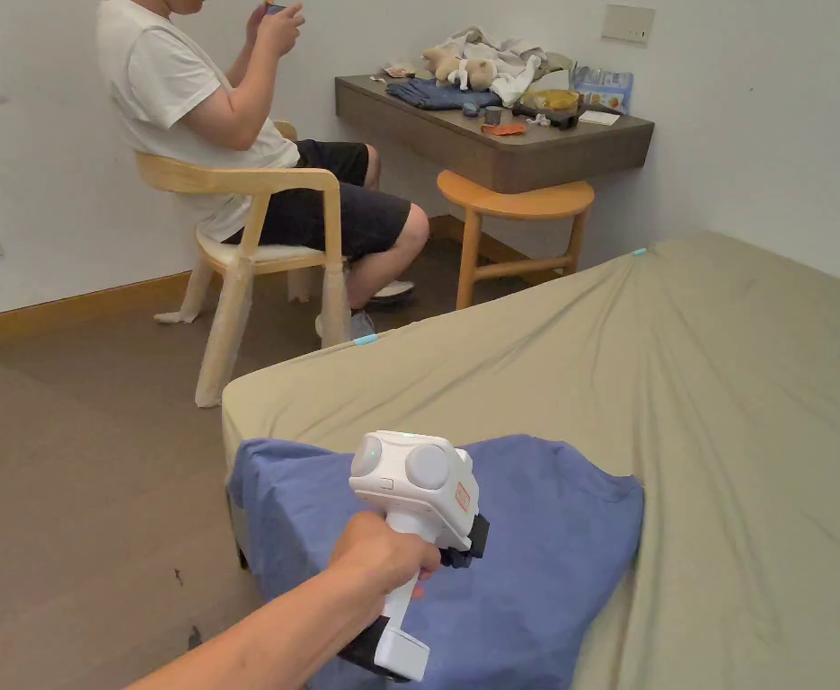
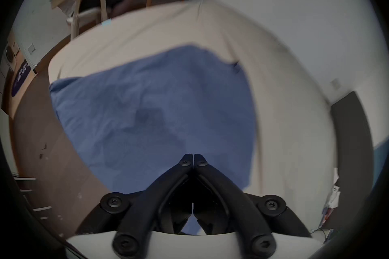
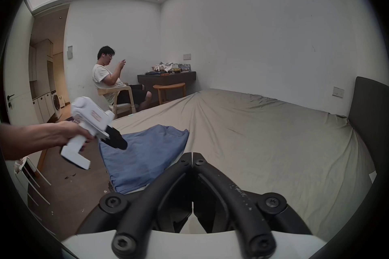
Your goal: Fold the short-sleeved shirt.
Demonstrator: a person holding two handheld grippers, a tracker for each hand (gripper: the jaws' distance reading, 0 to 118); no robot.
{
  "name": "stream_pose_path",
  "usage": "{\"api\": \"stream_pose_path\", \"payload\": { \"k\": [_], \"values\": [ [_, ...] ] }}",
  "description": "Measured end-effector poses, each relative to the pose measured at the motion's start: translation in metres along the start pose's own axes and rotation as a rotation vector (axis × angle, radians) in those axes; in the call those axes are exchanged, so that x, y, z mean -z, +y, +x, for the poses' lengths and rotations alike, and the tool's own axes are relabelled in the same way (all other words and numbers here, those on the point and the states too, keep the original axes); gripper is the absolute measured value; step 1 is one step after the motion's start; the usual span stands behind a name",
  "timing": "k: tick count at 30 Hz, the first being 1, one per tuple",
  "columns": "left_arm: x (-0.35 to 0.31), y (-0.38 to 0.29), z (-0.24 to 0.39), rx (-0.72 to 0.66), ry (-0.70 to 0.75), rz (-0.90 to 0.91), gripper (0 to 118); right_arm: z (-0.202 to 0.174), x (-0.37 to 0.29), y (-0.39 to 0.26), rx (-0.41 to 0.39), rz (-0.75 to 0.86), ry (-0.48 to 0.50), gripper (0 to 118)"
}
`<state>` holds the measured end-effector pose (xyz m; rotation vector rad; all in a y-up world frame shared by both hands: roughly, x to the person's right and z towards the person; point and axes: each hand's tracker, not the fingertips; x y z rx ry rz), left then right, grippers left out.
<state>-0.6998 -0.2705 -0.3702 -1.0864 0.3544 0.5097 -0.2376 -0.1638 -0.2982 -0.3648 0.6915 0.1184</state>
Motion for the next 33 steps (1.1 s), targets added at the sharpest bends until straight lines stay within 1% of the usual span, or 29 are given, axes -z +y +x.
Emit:
{"api": "stream_pose_path", "payload": {
  "k": [1,2,4,5,6,8,9,11,13,14,15,18,20,21,22,24,25,27,30,33],
  "values": [
    [0.014,0.006,0.0,0.012,0.04,-0.012,11,0.002,0.001,0.0,0.001,-0.004,-0.002,1],
    [0.023,0.01,0.002,0.021,0.067,-0.012,37,0.003,0.002,0.0,0.001,-0.009,-0.006,1],
    [0.037,0.022,0.002,0.016,0.048,-0.022,117,0.005,0.004,0.001,-0.004,-0.013,-0.013,1],
    [0.042,0.028,0.0,-0.001,0.042,-0.009,117,0.006,0.005,0.0,-0.01,-0.015,-0.019,1],
    [0.048,0.035,-0.003,-0.027,0.039,0.022,111,0.007,0.007,0.0,-0.015,-0.02,-0.022,1],
    [0.064,0.043,-0.005,-0.049,0.047,0.05,111,0.009,0.01,-0.001,-0.026,-0.023,-0.03,1],
    [0.068,0.046,-0.009,-0.064,0.026,0.1,111,0.009,0.011,-0.001,-0.027,-0.026,-0.039,1],
    [0.089,0.047,-0.001,-0.073,0.093,0.04,111,0.011,0.014,-0.002,-0.019,-0.033,-0.045,1],
    [0.107,0.041,0.003,-0.03,0.186,-0.027,112,0.013,0.016,-0.002,-0.014,-0.042,-0.051,1],
    [0.113,0.039,0.004,-0.009,0.186,-0.05,110,0.013,0.016,-0.002,-0.015,-0.044,-0.053,1],
    [0.116,0.038,0.005,-0.003,0.175,-0.042,103,0.014,0.016,-0.002,-0.02,-0.047,-0.058,1],
    [0.113,0.039,0.009,0.002,0.208,0.001,89,0.016,0.018,-0.002,-0.032,-0.057,-0.068,1],
    [0.109,0.045,0.009,0.008,0.225,-0.002,42,0.018,0.018,-0.003,-0.026,-0.064,-0.073,1],
    [0.103,0.047,0.009,0.015,0.227,0.01,21,0.019,0.018,-0.004,-0.019,-0.063,-0.072,1],
    [0.097,0.045,0.013,0.004,0.177,-0.041,7,0.019,0.018,-0.005,-0.014,-0.064,-0.071,1],
    [0.088,0.045,0.012,0.063,0.225,-0.022,5,0.02,0.017,-0.007,-0.006,-0.066,-0.072,1],
    [0.086,0.043,0.01,0.066,0.232,-0.019,4,0.02,0.016,-0.008,-0.002,-0.066,-0.071,1],
    [0.088,0.042,0.003,0.049,0.198,-0.022,3,0.021,0.013,-0.009,0.007,-0.061,-0.072,1],
    [0.08,0.043,-0.001,0.013,0.183,0.009,2,0.024,0.007,-0.007,0.013,-0.053,-0.081,1],
    [0.063,0.047,0.007,0.043,0.177,0.03,2,0.029,-0.001,-0.004,0.01,-0.036,-0.094,1]
  ]
}}
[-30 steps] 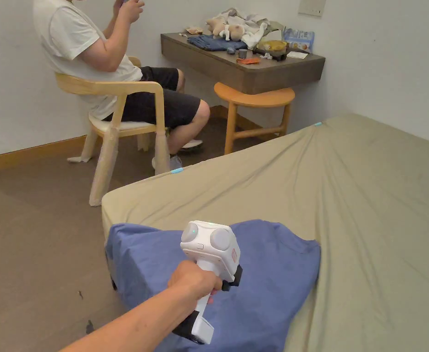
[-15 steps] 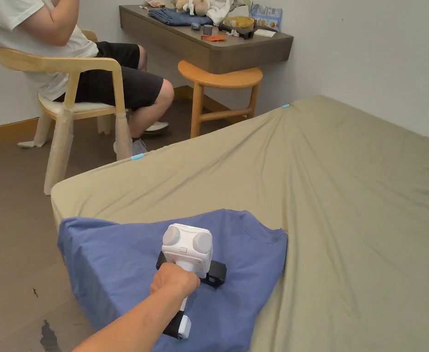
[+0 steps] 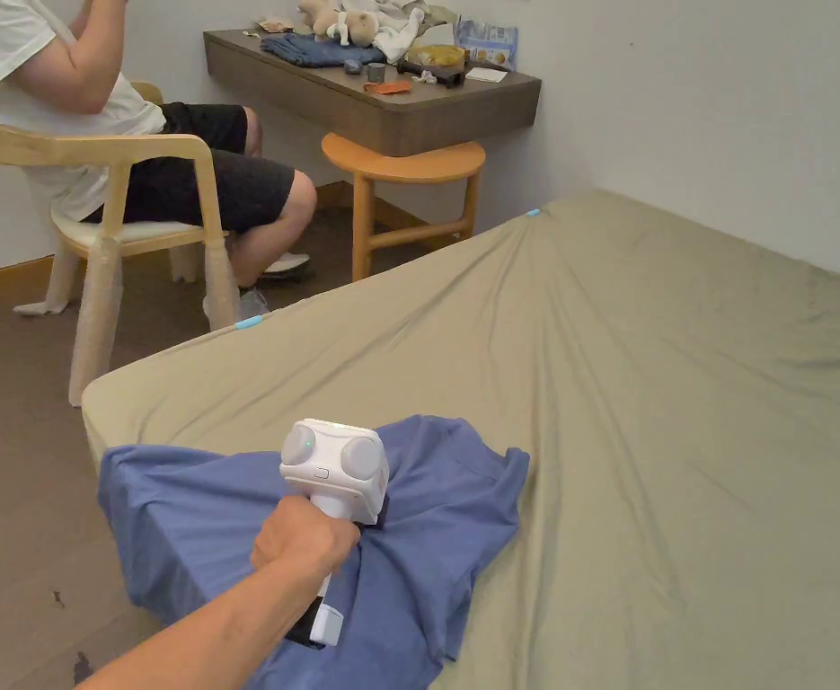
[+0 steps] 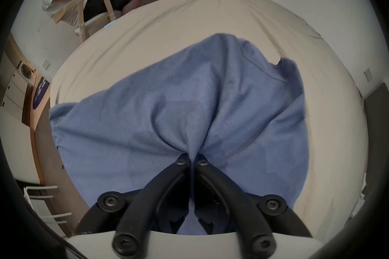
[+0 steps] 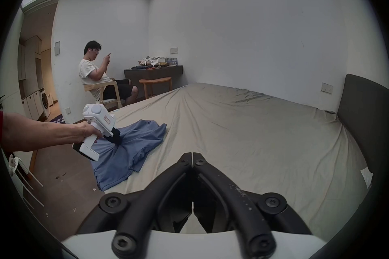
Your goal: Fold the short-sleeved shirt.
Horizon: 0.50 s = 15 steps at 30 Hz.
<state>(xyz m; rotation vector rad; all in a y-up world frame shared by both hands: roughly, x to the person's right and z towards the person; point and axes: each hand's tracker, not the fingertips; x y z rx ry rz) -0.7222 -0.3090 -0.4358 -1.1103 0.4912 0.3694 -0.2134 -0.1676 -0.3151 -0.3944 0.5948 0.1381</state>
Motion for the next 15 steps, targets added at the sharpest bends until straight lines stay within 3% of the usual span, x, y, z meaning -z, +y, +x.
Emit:
{"api": "stream_pose_path", "payload": {
  "k": [8,15],
  "values": [
    [-0.087,0.001,0.006,0.018,-0.121,0.18,2,0.014,-0.024,-0.001,0.025,0.04,-0.033,1],
    [-0.186,-0.013,0.056,0.091,-0.344,0.355,2,0.035,-0.056,-0.005,0.074,0.083,-0.084,1]
  ]
}}
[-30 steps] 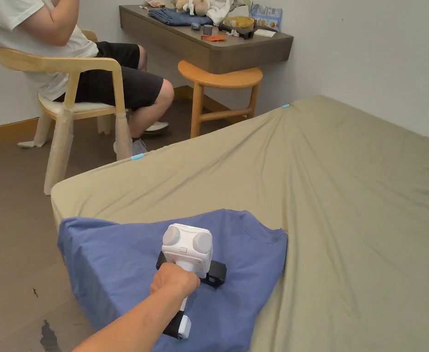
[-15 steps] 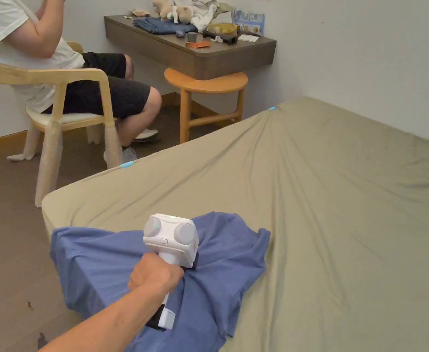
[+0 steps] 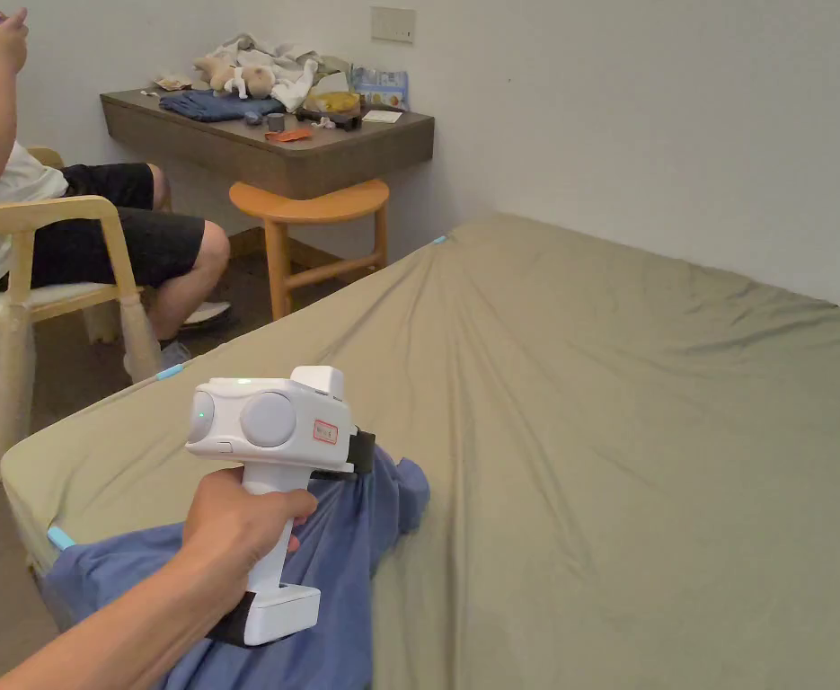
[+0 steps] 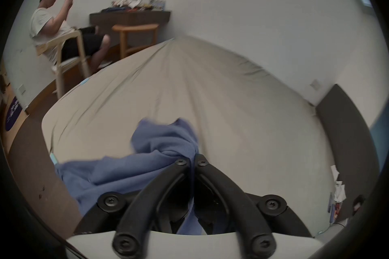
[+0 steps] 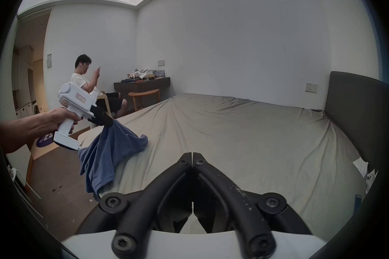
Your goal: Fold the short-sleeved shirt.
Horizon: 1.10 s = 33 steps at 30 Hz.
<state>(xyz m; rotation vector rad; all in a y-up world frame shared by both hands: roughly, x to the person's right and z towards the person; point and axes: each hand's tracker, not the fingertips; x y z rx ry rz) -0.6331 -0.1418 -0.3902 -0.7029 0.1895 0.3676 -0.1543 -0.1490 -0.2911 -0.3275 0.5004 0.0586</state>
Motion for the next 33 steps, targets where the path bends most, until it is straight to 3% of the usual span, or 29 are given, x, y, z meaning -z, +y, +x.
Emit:
{"api": "stream_pose_path", "payload": {
  "k": [8,18,26,33],
  "values": [
    [-0.045,0.042,0.13,0.14,-0.212,0.137,2,0.034,-0.051,0.002,0.035,0.069,-0.106,1],
    [-0.084,0.04,0.317,0.346,-0.527,0.19,2,0.085,-0.118,-0.008,0.09,0.112,-0.29,1],
    [-0.065,0.023,0.408,0.41,-0.598,0.15,2,0.11,-0.156,-0.019,0.12,0.117,-0.408,1],
    [-0.031,-0.015,0.445,0.483,-0.586,0.086,2,0.124,-0.169,-0.032,0.14,0.104,-0.459,1]
  ]
}}
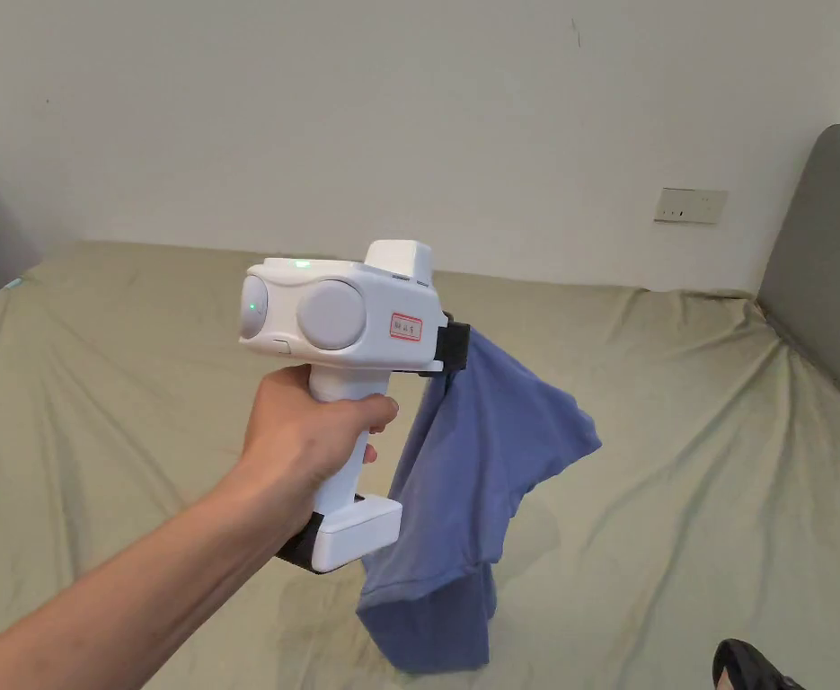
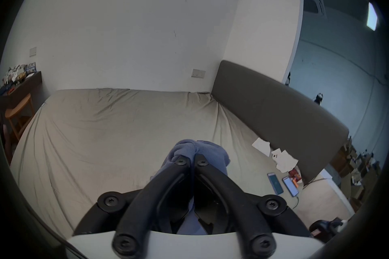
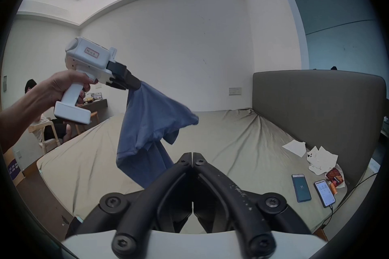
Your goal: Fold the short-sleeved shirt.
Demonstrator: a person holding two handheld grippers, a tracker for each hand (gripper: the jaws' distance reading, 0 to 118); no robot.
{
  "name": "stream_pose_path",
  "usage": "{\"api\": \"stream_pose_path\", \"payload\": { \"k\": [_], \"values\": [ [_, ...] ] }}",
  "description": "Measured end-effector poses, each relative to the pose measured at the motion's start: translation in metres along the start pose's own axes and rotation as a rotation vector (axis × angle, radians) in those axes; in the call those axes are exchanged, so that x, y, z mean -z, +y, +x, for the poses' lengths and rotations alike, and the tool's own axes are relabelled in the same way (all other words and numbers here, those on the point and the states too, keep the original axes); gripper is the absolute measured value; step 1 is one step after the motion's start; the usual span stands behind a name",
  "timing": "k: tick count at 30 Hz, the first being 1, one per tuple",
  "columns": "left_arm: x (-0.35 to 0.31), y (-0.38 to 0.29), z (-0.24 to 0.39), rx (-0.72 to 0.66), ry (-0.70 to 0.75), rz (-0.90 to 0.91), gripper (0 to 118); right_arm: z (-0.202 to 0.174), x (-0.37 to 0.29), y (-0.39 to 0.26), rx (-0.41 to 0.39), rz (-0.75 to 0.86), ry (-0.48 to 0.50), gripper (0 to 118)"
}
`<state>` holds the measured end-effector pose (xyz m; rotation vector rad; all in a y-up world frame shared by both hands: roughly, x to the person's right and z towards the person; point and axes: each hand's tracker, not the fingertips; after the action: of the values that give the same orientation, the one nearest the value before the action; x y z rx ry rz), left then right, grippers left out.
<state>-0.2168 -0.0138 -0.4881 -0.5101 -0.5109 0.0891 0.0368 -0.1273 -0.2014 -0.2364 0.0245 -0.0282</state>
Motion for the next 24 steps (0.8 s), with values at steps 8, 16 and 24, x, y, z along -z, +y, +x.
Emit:
{"api": "stream_pose_path", "payload": {
  "k": [8,16,24],
  "values": [
    [0.094,-0.104,0.05,0.112,-0.037,-0.177,2,0.014,0.007,-0.013,0.026,-0.045,-0.037,1],
    [0.172,-0.25,0.076,0.051,-0.082,-0.364,2,0.033,0.02,-0.023,0.041,-0.093,-0.066,1],
    [0.183,-0.307,0.074,-0.076,-0.087,-0.462,117,0.037,0.023,-0.024,0.042,-0.097,-0.068,1]
  ]
}}
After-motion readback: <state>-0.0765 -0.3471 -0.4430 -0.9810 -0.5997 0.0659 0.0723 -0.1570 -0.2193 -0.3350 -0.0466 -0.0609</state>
